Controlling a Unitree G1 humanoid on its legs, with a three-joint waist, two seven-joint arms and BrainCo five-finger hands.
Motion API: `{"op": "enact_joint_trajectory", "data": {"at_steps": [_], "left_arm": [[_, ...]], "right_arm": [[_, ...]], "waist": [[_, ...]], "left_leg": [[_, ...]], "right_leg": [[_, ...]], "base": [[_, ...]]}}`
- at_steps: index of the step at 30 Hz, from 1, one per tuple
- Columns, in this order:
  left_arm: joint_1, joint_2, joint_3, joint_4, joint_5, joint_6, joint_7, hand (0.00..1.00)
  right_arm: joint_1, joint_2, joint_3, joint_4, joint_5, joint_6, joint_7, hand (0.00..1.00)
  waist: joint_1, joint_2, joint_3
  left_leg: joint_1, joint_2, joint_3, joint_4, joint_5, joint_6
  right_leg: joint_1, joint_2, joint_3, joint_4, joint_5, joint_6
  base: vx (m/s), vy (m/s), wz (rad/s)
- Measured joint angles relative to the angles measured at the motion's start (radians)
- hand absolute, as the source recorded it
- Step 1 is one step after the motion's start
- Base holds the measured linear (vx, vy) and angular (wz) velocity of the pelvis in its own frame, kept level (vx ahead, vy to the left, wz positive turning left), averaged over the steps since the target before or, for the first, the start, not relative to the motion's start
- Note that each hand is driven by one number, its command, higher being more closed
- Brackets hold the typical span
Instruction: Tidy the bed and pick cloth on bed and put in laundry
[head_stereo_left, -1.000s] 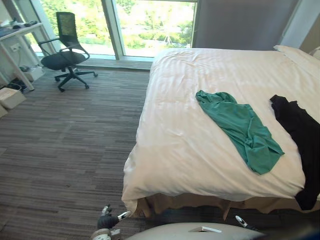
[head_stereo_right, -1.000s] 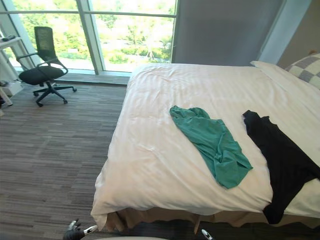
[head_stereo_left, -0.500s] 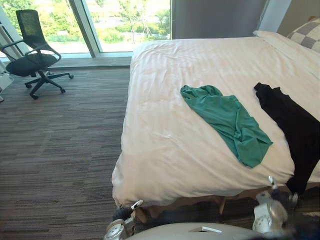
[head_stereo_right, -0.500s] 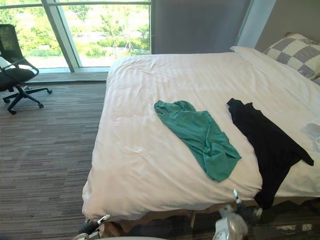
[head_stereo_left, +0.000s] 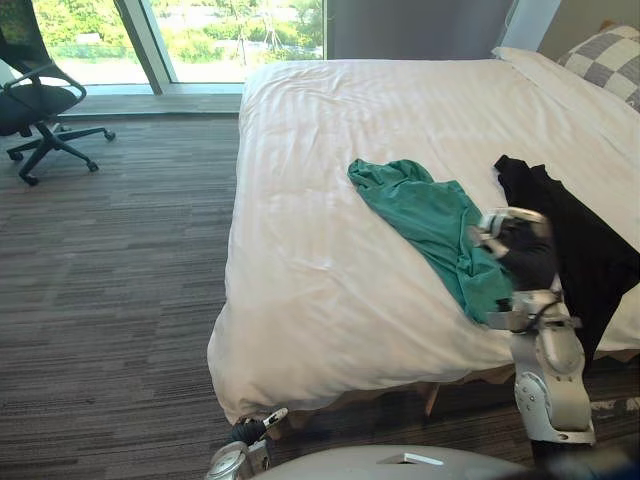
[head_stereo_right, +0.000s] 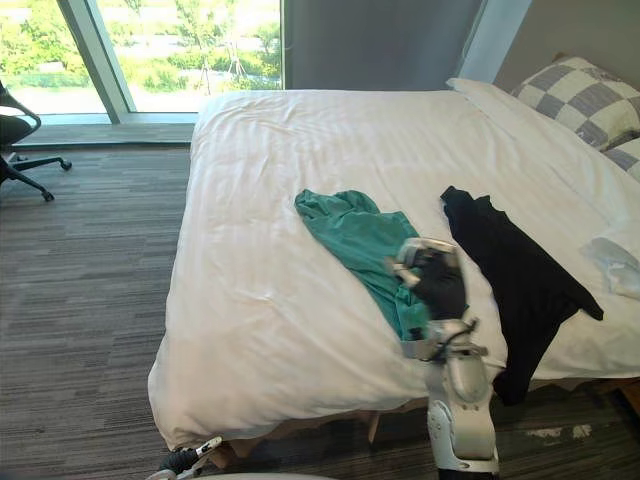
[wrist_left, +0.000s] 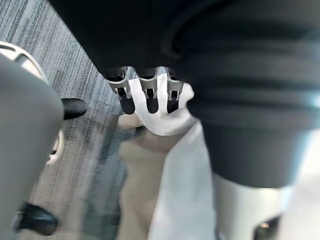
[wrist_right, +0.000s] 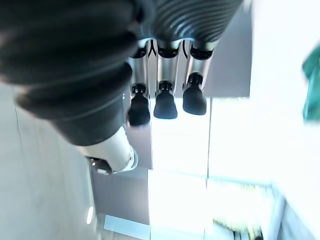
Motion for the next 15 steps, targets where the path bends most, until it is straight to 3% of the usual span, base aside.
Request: {"op": "enact_joint_trajectory", "data": {"at_steps": [1, 3, 8, 13, 15], "left_arm": [[-0.003, 0.007, -0.023, 0.007, -0.018, -0.01, -0.005, 0.0], [-0.004, 0.016, -0.043, 0.007, -0.027, -0.024, -0.009, 0.0], [-0.018, 0.039, -0.112, 0.041, -0.11, -0.05, -0.028, 0.0], [-0.04, 0.042, -0.135, 0.052, -0.175, -0.042, -0.04, 0.0], [-0.068, 0.05, -0.137, 0.053, -0.221, -0.042, -0.039, 0.0]], "right_arm": [[-0.037, -0.011, 0.095, 0.021, 0.003, 0.025, 0.074, 1.0], [-0.062, -0.012, 0.148, 0.05, 0.004, 0.044, 0.109, 1.0], [-0.18, -0.018, 0.358, 0.189, 0.032, 0.164, 0.183, 1.0], [-0.283, 0.022, 0.549, 0.297, 0.039, 0.245, 0.169, 1.0], [-0.364, 0.087, 0.614, 0.348, 0.039, 0.27, 0.139, 1.0]], "waist": [[0.002, 0.001, 0.003], [0.003, 0.005, 0.01], [0.017, 0.016, 0.019], [0.041, 0.015, 0.028], [0.062, 0.003, 0.07]], "left_leg": [[-0.009, -0.001, -0.027, 0.004, 0.0, 0.0], [-0.01, -0.001, -0.043, 0.003, 0.0, 0.0], [-0.029, -0.005, -0.093, 0.0, 0.006, 0.009], [-0.094, -0.005, -0.164, 0.004, 0.026, 0.016], [-0.143, -0.004, -0.201, 0.017, 0.039, 0.02]], "right_leg": [[0.005, -0.003, -0.018, 0.0, 0.0, 0.0], [0.015, -0.003, -0.029, -0.001, 0.0, 0.0], [0.028, -0.005, -0.072, -0.013, 0.0, 0.0], [0.009, -0.006, -0.131, -0.013, 0.0, 0.0], [-0.013, -0.006, -0.16, -0.01, 0.002, -0.002]], "base": [[-0.02, -0.029, 0.3], [-0.03, -0.028, 0.28], [-0.04, -0.032, 0.26], [-0.04, -0.033, 0.4], [-0.07, -0.039, 0.43]]}}
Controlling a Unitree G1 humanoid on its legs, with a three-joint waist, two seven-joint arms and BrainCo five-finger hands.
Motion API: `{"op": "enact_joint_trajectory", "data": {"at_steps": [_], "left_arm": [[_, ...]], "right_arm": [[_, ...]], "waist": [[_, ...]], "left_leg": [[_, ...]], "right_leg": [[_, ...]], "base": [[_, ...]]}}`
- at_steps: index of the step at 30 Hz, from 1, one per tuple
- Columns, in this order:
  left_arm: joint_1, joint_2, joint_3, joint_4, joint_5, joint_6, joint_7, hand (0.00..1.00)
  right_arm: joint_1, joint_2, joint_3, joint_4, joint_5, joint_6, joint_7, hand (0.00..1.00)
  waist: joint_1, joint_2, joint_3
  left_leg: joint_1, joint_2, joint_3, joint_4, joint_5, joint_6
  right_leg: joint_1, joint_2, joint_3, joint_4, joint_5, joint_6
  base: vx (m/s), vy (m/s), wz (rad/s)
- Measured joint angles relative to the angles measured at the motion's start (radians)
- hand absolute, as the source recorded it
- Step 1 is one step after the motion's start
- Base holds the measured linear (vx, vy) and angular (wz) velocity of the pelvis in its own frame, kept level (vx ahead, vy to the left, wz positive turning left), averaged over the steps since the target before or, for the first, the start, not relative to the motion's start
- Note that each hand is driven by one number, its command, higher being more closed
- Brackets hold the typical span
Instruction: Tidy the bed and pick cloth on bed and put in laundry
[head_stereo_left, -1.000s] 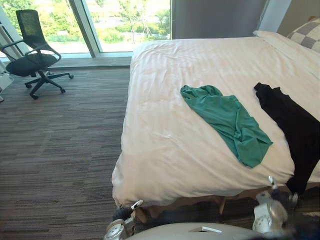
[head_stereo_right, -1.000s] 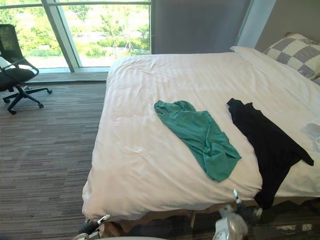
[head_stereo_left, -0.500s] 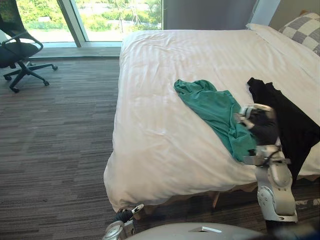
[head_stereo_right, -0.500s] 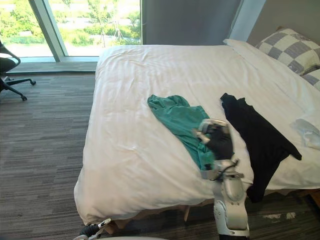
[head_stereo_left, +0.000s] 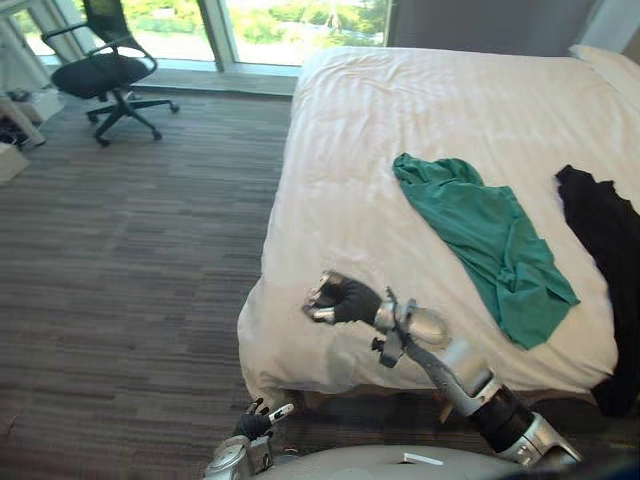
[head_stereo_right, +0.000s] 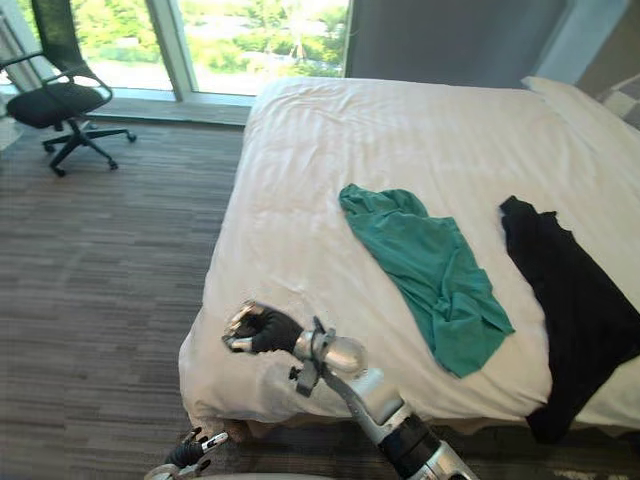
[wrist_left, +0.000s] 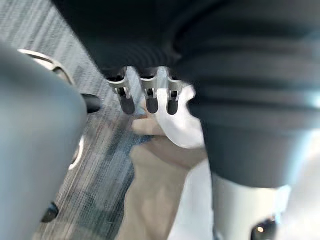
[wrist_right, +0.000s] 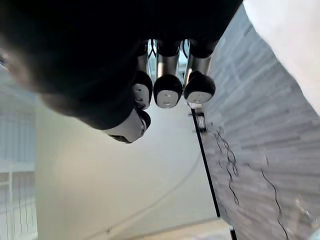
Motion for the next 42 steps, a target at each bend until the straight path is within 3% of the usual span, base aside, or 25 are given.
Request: {"op": "enact_joint_trajectory", "data": {"at_steps": [3, 5, 12, 19, 20, 23, 30, 33, 34, 37, 42], "left_arm": [[-0.042, 0.014, -0.002, -0.003, -0.067, 0.001, 0.001, 0.0], [-0.09, 0.025, -0.004, -0.017, -0.115, 0.003, 0.0, 0.0], [-0.199, 0.026, -0.027, -0.127, -0.149, 0.023, 0.025, 0.0], [-0.303, -0.009, -0.058, -0.123, -0.145, 0.02, 0.068, 0.0], [-0.327, -0.016, -0.062, -0.108, -0.145, 0.017, 0.066, 0.0], [-0.369, -0.026, -0.064, -0.084, -0.145, 0.006, 0.055, 0.0], [-0.431, -0.055, -0.062, -0.068, -0.149, -0.027, 0.02, 0.0], [-0.472, -0.078, -0.044, -0.043, -0.158, -0.025, 0.018, 0.0], [-0.501, -0.11, -0.021, -0.031, -0.169, -0.021, 0.014, 0.0], [-0.531, -0.138, 0.011, -0.029, -0.196, -0.017, 0.014, 0.0], [-0.59, -0.191, 0.118, -0.082, -0.208, 0.006, 0.022, 0.0]], "right_arm": [[-0.094, 0.067, 0.033, 0.036, -0.002, 0.012, -0.029, 1.0], [-0.186, 0.126, 0.055, 0.085, -0.041, 0.013, -0.056, 1.0], [-0.339, 0.203, 0.097, 0.182, -0.081, 0.015, -0.109, 1.0], [-0.39, 0.236, 0.118, 0.278, -0.127, 0.011, -0.186, 1.0], [-0.41, 0.236, 0.107, 0.307, -0.141, 0.009, -0.208, 1.0], [-0.418, 0.234, 0.047, 0.35, -0.147, 0.006, -0.243, 1.0], [-0.46, 0.226, -0.07, 0.423, -0.178, -0.001, -0.34, 1.0], [-0.533, 0.201, -0.166, 0.546, -0.192, -0.002, -0.391, 1.0], [-0.588, 0.163, -0.242, 0.613, -0.194, -0.017, -0.415, 1.0], [-0.648, 0.12, -0.283, 0.626, -0.194, -0.033, -0.418, 1.0], [-0.711, 0.143, -0.316, 0.627, -0.116, -0.033, -0.434, 1.0]], "waist": [[0.024, -0.011, 0.073], [0.047, -0.018, 0.158], [0.104, -0.016, 0.333], [0.113, 0.034, 0.381], [0.114, 0.052, 0.391], [0.129, 0.072, 0.4], [0.131, 0.088, 0.408], [0.131, 0.094, 0.409], [0.132, 0.107, 0.412], [0.13, 0.114, 0.412], [0.121, 0.12, 0.41]], "left_leg": [[-0.064, 0.007, -0.036, 0.036, 0.006, 0.006], [-0.124, 0.012, -0.071, 0.074, 0.013, 0.015], [-0.288, 0.014, -0.147, 0.181, 0.015, 0.033], [-0.446, 0.004, -0.185, 0.27, 0.015, 0.059], [-0.478, 0.004, -0.192, 0.281, 0.018, 0.062], [-0.533, 0.002, -0.193, 0.281, 0.039, 0.063], [-0.618, 0.004, -0.195, 0.262, 0.088, 0.057], [-0.639, 0.007, -0.198, 0.245, 0.11, 0.054], [-0.658, 0.011, -0.2, 0.245, 0.119, 0.054], [-0.686, 0.018, -0.196, 0.244, 0.129, 0.054], [-0.742, 0.042, -0.193, 0.269, 0.142, 0.052]], "right_leg": [[-0.035, 0.0, -0.026, 0.018, 0.003, -0.01], [-0.074, -0.01, -0.043, 0.059, -0.002, -0.02], [-0.193, -0.05, -0.085, 0.188, -0.025, -0.048], [-0.331, -0.098, -0.095, 0.311, -0.074, -0.052], [-0.366, -0.106, -0.094, 0.339, -0.081, -0.056], [-0.446, -0.126, -0.084, 0.397, -0.095, -0.067], [-0.575, -0.144, -0.067, 0.475, -0.116, -0.092], [-0.609, -0.144, -0.066, 0.493, -0.122, -0.102], [-0.627, -0.141, -0.067, 0.498, -0.123, -0.104], [-0.66, -0.14, -0.067, 0.505, -0.12, -0.109], [-0.709, -0.139, -0.07, 0.53, -0.125, -0.122]], "base": [[-0.1, -0.029, 0.38], [-0.1, 0.02, 0.36], [-0.1, 0.07, 0.31], [-0.11, 0.047, 0.15], [-0.12, 0.012, 0.06], [-0.1, -0.007, 0.0], [-0.05, -0.042, -0.01], [-0.04, -0.072, 0.03], [-0.04, -0.044, 0.04], [-0.02, -0.032, 0.0], [-0.01, -0.052, 0.0]]}}
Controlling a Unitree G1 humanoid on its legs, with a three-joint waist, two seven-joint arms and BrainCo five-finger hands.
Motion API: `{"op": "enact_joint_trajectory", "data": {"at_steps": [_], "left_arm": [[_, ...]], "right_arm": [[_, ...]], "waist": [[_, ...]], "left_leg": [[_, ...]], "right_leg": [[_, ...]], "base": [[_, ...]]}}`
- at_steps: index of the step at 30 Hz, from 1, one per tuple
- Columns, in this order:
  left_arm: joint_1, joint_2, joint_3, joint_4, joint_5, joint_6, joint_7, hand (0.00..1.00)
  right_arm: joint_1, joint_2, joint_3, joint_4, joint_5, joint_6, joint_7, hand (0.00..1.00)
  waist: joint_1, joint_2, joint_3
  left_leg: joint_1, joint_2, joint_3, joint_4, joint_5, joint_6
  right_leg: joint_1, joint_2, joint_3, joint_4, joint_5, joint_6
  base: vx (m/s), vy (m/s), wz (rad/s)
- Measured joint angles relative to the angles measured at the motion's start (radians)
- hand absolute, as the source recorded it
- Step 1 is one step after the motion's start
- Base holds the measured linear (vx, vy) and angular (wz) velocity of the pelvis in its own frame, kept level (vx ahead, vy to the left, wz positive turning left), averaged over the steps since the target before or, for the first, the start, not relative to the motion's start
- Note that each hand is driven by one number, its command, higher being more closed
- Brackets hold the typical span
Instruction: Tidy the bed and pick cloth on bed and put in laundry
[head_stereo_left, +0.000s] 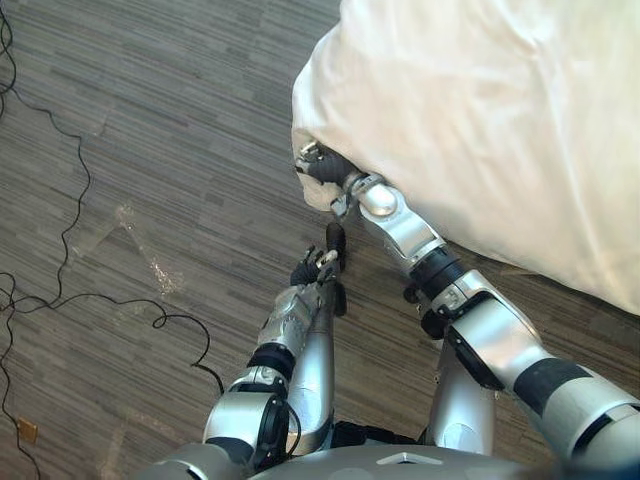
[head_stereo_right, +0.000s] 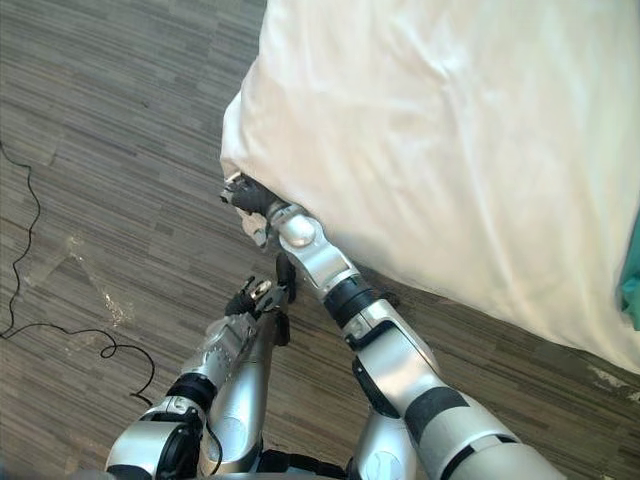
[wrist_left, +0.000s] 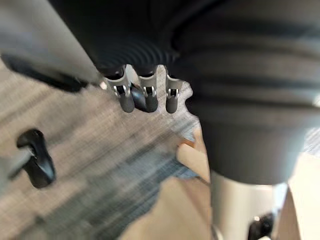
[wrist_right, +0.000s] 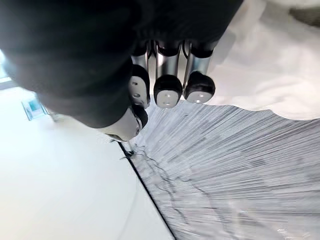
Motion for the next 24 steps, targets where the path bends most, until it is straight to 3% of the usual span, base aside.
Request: {"op": "enact_joint_trajectory", "data": {"at_steps": [7, 10, 12, 15, 16, 19, 24], "left_arm": [[-0.042, -0.021, 0.062, -0.02, -0.021, 0.018, 0.024, 0.0], [-0.04, -0.021, 0.087, -0.044, -0.038, 0.025, 0.056, 0.0], [-0.04, -0.018, 0.087, -0.055, -0.039, 0.042, 0.083, 0.0], [-0.036, -0.017, 0.086, -0.069, -0.041, 0.063, 0.099, 0.0], [-0.035, -0.013, 0.085, -0.072, -0.044, 0.074, 0.114, 0.0], [0.007, 0.024, 0.065, -0.083, -0.073, 0.094, 0.132, 0.0], [0.062, 0.065, -0.054, -0.06, -0.076, 0.11, 0.13, 0.0]], "right_arm": [[-0.045, 0.048, -0.041, 0.028, 0.089, 0.0, -0.007, 1.0], [-0.016, 0.064, -0.046, 0.03, 0.187, -0.001, -0.006, 1.0], [0.055, 0.099, -0.074, 0.027, 0.254, -0.03, 0.007, 1.0], [0.15, 0.095, -0.076, 0.028, 0.277, -0.052, 0.04, 1.0], [0.212, 0.097, -0.101, 0.035, 0.277, -0.07, 0.044, 1.0], [0.443, 0.073, -0.195, 0.049, 0.321, -0.15, 0.05, 1.0], [0.679, 0.027, -0.198, 0.069, 0.351, -0.222, 0.055, 1.0]], "waist": [[-0.031, 0.007, 0.0], [-0.058, 0.006, 0.0], [-0.082, 0.0, 0.0], [-0.098, -0.013, -0.001], [-0.115, -0.016, 0.0], [-0.156, -0.07, -0.003], [-0.204, -0.089, -0.012]], "left_leg": [[-0.069, 0.026, 0.031, 0.052, -0.007, 0.004], [-0.067, 0.044, 0.077, 0.061, -0.013, 0.011], [-0.057, 0.049, 0.107, 0.069, -0.016, 0.018], [-0.023, 0.052, 0.147, 0.064, -0.021, 0.023], [0.0, 0.053, 0.158, 0.06, -0.025, 0.029], [0.13, 0.037, 0.22, -0.007, -0.031, 0.03], [0.293, 0.007, 0.25, -0.106, -0.023, 0.015]], "right_leg": [[-0.068, 0.0, 0.011, 0.015, 0.008, -0.01], [-0.074, 0.0, 0.024, 0.013, 0.018, -0.005], [-0.074, 0.001, 0.046, 0.007, 0.03, 0.002], [-0.058, 0.005, 0.073, -0.021, 0.052, 0.012], [-0.031, 0.014, 0.08, -0.048, 0.065, 0.02], [0.056, 0.02, 0.117, -0.122, 0.093, 0.046], [0.19, 0.035, 0.138, -0.211, 0.12, 0.056]], "base": [[-0.06, -0.011, -0.11], [-0.07, -0.002, -0.07], [-0.06, 0.011, -0.16], [-0.03, 0.028, -0.33], [-0.01, 0.042, -0.29], [0.03, 0.045, -0.42], [0.11, 0.025, -0.22]]}}
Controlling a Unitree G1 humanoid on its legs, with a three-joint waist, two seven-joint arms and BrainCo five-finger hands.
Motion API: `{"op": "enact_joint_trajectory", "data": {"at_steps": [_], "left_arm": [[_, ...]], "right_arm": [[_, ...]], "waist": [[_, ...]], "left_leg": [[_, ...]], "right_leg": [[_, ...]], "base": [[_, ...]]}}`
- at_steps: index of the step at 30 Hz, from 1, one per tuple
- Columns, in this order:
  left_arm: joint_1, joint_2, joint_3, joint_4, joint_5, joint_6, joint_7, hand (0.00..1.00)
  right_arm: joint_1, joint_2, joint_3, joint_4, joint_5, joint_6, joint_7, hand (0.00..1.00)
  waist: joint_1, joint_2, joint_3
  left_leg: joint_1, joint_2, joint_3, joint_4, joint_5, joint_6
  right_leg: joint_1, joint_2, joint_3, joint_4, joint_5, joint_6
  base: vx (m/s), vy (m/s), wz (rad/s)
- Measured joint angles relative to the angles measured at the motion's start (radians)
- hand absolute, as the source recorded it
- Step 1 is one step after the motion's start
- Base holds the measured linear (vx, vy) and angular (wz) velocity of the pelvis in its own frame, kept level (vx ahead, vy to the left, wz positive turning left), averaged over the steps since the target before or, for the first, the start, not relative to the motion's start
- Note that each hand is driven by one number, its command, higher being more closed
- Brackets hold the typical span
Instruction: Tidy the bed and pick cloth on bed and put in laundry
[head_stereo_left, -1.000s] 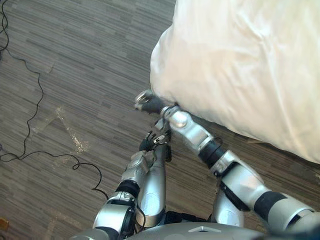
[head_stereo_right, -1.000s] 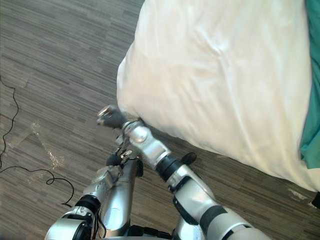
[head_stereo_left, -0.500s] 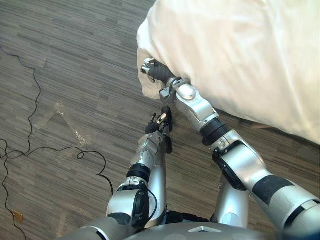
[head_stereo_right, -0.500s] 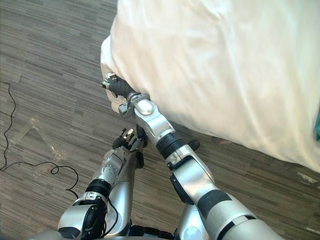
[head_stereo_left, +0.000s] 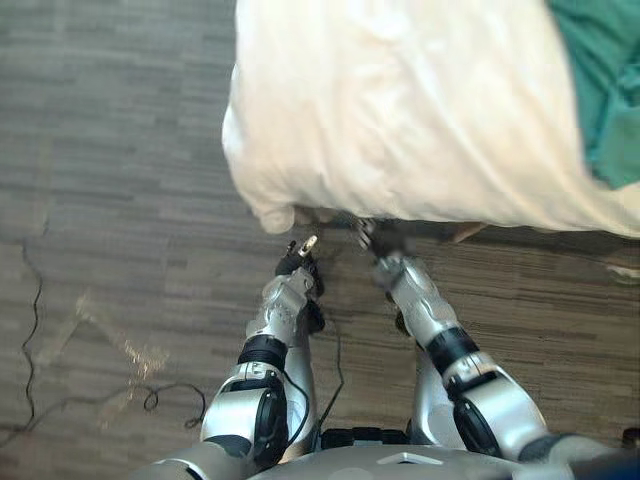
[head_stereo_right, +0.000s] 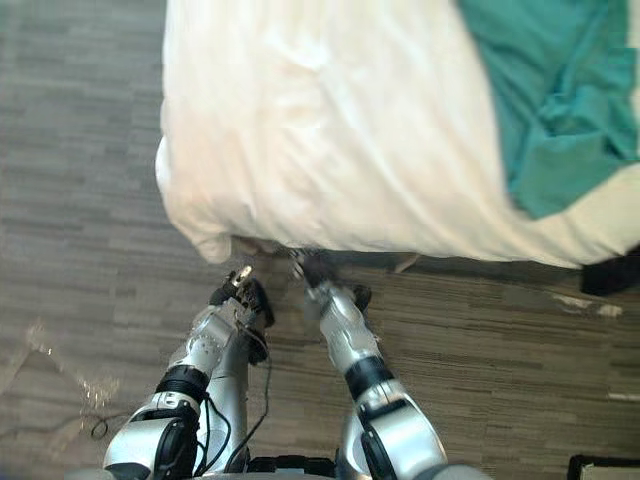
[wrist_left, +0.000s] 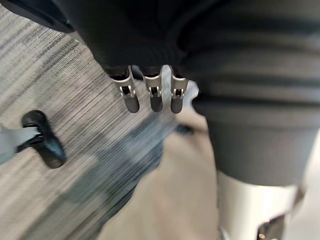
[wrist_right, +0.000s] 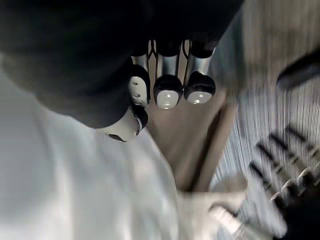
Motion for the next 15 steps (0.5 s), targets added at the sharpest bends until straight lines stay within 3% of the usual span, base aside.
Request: {"op": "enact_joint_trajectory", "data": {"at_steps": [4, 7, 11, 15], "left_arm": [[0.061, 0.046, -0.13, 0.032, 0.013, 0.005, -0.004, 0.0], [0.147, 0.078, -0.138, 0.033, 0.03, 0.013, -0.016, 0.0], [0.297, 0.119, -0.156, 0.032, 0.112, 0.035, -0.054, 0.0], [0.419, 0.144, -0.156, 0.004, 0.154, 0.068, -0.084, 0.0]], "right_arm": [[0.151, -0.034, -0.03, 0.068, 0.014, -0.049, 0.049, 1.0], [0.226, -0.062, -0.105, 0.08, 0.02, -0.102, 0.089, 1.0], [0.352, -0.105, -0.139, -0.011, 0.022, -0.196, 0.157, 1.0], [0.49, -0.099, -0.132, -0.297, 0.019, -0.21, 0.209, 1.0]], "waist": [[-0.008, -0.011, -0.012], [-0.017, -0.015, -0.021], [-0.034, -0.015, -0.149], [-0.031, -0.024, -0.255]], "left_leg": [[0.136, -0.03, 0.0, -0.133, 0.042, -0.028], [0.231, -0.036, 0.006, -0.17, 0.053, -0.018], [0.343, -0.048, 0.027, -0.219, 0.043, -0.032], [0.425, -0.044, 0.049, -0.243, 0.024, -0.052]], "right_leg": [[0.098, 0.028, 0.007, -0.065, 0.012, 0.008], [0.192, 0.052, 0.01, -0.11, 0.032, 0.0], [0.295, 0.067, 0.021, -0.171, 0.037, 0.009], [0.375, 0.089, 0.036, -0.224, 0.038, 0.021]], "base": [[0.17, 0.005, -0.08], [0.18, -0.01, -0.1], [0.21, 0.002, -0.15], [0.1, -0.003, -0.17]]}}
